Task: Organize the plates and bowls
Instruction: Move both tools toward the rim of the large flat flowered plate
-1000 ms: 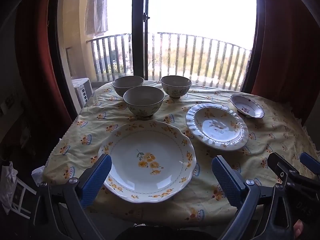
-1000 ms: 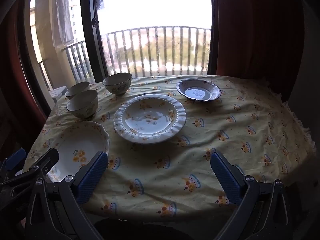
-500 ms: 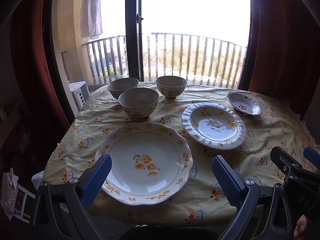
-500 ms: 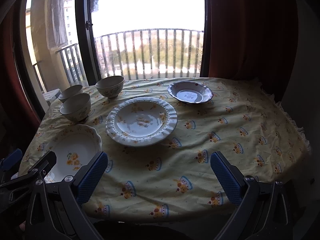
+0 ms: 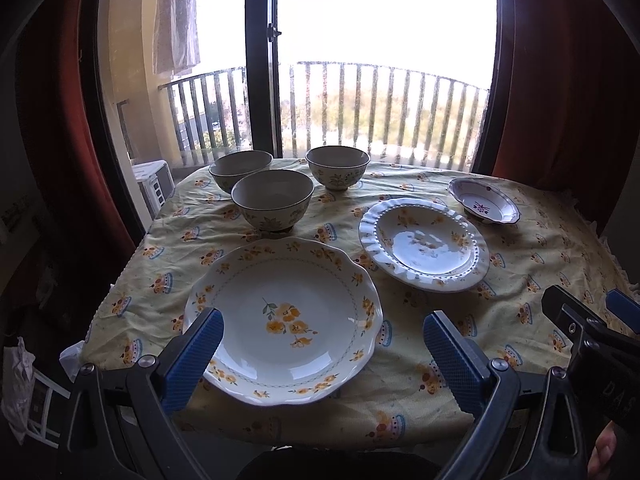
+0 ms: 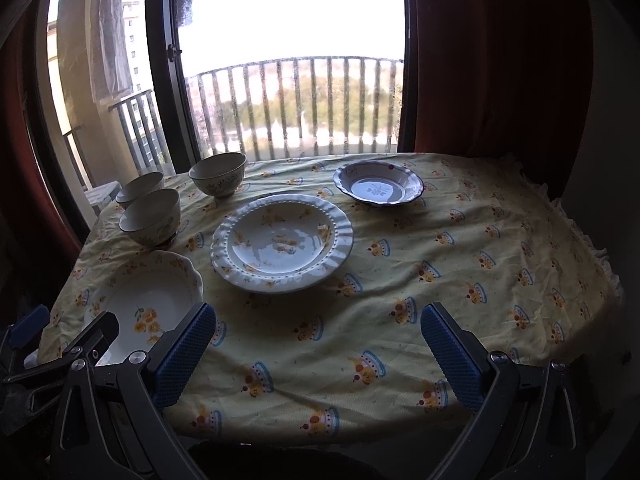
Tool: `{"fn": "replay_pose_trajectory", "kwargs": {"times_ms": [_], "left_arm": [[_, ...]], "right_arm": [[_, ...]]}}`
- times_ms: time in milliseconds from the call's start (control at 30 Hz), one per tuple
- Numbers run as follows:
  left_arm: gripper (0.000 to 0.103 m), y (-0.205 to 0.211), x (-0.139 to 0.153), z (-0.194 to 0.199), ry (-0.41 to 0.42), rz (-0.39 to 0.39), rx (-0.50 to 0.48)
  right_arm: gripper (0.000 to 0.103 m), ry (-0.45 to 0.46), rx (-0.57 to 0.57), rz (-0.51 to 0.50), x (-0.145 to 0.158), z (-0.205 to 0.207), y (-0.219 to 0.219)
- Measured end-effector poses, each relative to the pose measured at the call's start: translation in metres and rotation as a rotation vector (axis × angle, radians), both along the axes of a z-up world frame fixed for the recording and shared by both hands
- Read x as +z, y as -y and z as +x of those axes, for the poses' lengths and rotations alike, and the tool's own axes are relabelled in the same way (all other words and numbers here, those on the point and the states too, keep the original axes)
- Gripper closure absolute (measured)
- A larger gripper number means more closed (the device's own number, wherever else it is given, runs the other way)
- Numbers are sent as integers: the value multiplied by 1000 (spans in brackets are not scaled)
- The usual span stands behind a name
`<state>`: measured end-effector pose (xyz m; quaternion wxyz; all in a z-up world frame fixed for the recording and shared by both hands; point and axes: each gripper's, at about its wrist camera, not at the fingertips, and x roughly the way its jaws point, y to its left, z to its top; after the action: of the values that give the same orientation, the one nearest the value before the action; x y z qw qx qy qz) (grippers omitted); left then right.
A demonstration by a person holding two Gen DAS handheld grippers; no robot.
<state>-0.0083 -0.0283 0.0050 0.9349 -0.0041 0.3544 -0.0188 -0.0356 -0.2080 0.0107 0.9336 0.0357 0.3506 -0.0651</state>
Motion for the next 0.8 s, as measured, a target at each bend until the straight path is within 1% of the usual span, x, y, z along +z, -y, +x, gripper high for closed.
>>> {"fn": "replay_pose_trajectory", "kwargs": {"times_ms": [800], "left_arm": [[3,1,-2,-5,8,-3,-3]], "right_arm": [[0,5,-4,1,1,-4,1]]}}
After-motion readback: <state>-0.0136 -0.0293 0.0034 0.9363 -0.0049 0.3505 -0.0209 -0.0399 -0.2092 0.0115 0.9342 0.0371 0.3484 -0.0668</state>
